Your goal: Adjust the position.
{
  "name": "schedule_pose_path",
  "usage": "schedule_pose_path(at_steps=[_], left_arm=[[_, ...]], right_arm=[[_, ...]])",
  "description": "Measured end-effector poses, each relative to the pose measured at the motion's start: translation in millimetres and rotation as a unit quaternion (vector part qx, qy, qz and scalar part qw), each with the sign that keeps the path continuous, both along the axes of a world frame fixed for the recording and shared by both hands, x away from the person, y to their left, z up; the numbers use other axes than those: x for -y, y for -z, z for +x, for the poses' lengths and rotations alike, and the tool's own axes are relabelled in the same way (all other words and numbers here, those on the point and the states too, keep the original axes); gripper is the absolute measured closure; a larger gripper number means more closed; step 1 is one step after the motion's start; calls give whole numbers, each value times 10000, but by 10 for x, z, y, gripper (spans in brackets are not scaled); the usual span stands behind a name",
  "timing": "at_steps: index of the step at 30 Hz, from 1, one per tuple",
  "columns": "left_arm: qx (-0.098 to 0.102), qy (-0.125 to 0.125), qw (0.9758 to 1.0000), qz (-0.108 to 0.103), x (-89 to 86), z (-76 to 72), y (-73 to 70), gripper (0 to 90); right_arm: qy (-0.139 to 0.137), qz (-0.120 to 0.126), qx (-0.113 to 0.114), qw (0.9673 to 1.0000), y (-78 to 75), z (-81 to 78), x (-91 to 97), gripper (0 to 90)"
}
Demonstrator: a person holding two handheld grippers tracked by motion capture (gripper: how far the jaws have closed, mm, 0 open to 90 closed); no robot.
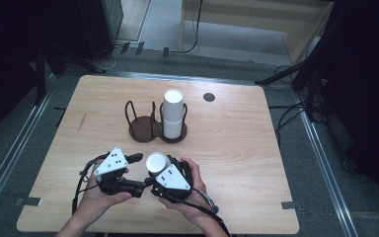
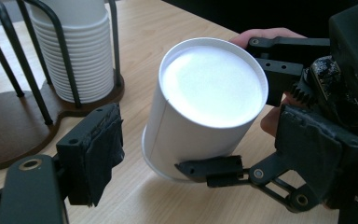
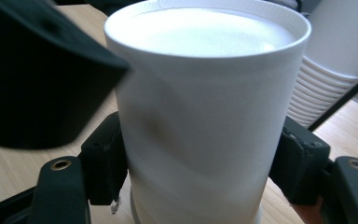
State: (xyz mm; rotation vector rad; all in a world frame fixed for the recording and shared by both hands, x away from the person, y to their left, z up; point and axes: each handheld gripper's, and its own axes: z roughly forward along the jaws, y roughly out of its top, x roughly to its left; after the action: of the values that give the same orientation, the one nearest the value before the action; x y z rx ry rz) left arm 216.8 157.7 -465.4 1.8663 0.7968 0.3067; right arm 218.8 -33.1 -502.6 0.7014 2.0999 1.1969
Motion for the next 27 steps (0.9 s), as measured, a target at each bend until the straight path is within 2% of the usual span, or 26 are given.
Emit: schedule_pose_path(at_steps=[10,18,21,27], left_arm=[[56,-31,9999,129,41,-22,-7,221],[85,-51,9997,205,62,-41,-11,336],[96,-12,9996,265,60,-40,-6,338],[43,-30,9999,129,17,-18,-9,355]], right_arm=[[-240,-8,0,9997,31,-42,-48,289],[-309,-108,121,9994,51,-57,-53,287],[-316,-149,141,9993,63,-58,-55,286],[-315,-144,162,9993,66,-56,-56,278]])
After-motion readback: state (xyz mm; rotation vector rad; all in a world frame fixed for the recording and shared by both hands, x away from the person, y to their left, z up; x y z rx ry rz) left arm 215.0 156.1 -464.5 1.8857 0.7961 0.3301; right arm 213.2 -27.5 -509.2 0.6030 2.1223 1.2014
